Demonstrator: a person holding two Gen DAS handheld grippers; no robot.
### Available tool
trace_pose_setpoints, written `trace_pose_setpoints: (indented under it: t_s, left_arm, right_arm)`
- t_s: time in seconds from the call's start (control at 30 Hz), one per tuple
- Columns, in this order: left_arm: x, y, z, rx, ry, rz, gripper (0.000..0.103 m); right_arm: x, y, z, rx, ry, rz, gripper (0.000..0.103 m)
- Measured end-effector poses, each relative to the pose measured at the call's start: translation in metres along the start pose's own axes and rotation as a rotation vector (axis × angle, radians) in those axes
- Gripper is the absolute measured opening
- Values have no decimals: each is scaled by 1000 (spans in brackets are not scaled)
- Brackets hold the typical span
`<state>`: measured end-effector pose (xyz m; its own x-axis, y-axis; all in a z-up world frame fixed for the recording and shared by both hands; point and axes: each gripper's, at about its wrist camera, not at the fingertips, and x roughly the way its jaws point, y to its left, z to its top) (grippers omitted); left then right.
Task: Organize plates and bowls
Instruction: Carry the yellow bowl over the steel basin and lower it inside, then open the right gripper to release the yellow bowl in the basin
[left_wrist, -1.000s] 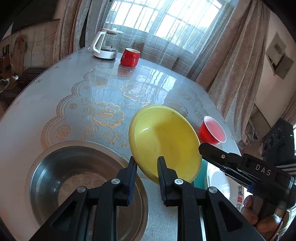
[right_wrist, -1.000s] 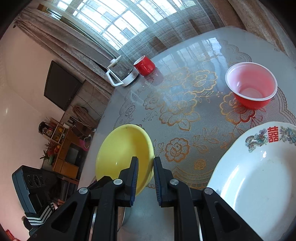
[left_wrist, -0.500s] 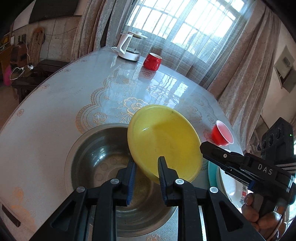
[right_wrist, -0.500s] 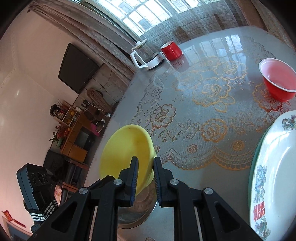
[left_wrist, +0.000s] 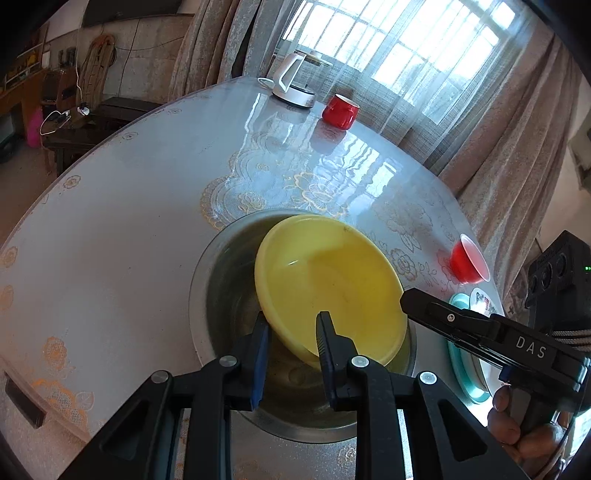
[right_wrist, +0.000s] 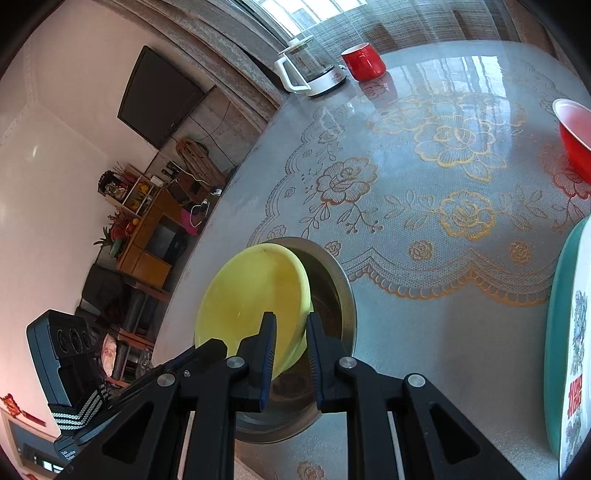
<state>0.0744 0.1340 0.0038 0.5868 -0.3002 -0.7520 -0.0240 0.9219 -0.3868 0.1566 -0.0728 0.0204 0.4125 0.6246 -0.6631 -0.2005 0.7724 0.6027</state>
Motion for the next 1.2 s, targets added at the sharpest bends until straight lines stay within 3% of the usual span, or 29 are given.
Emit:
trace_pose_setpoints:
  t_s: [0.5, 1.2]
  left_arm:
    - [5, 3, -8, 18, 13, 31, 24]
    - [-1, -1, -9, 52, -15, 95, 29]
  right_arm:
    - [12, 5, -11, -45, 35, -61, 18]
    - [12, 8, -12, -59, 43, -48, 18]
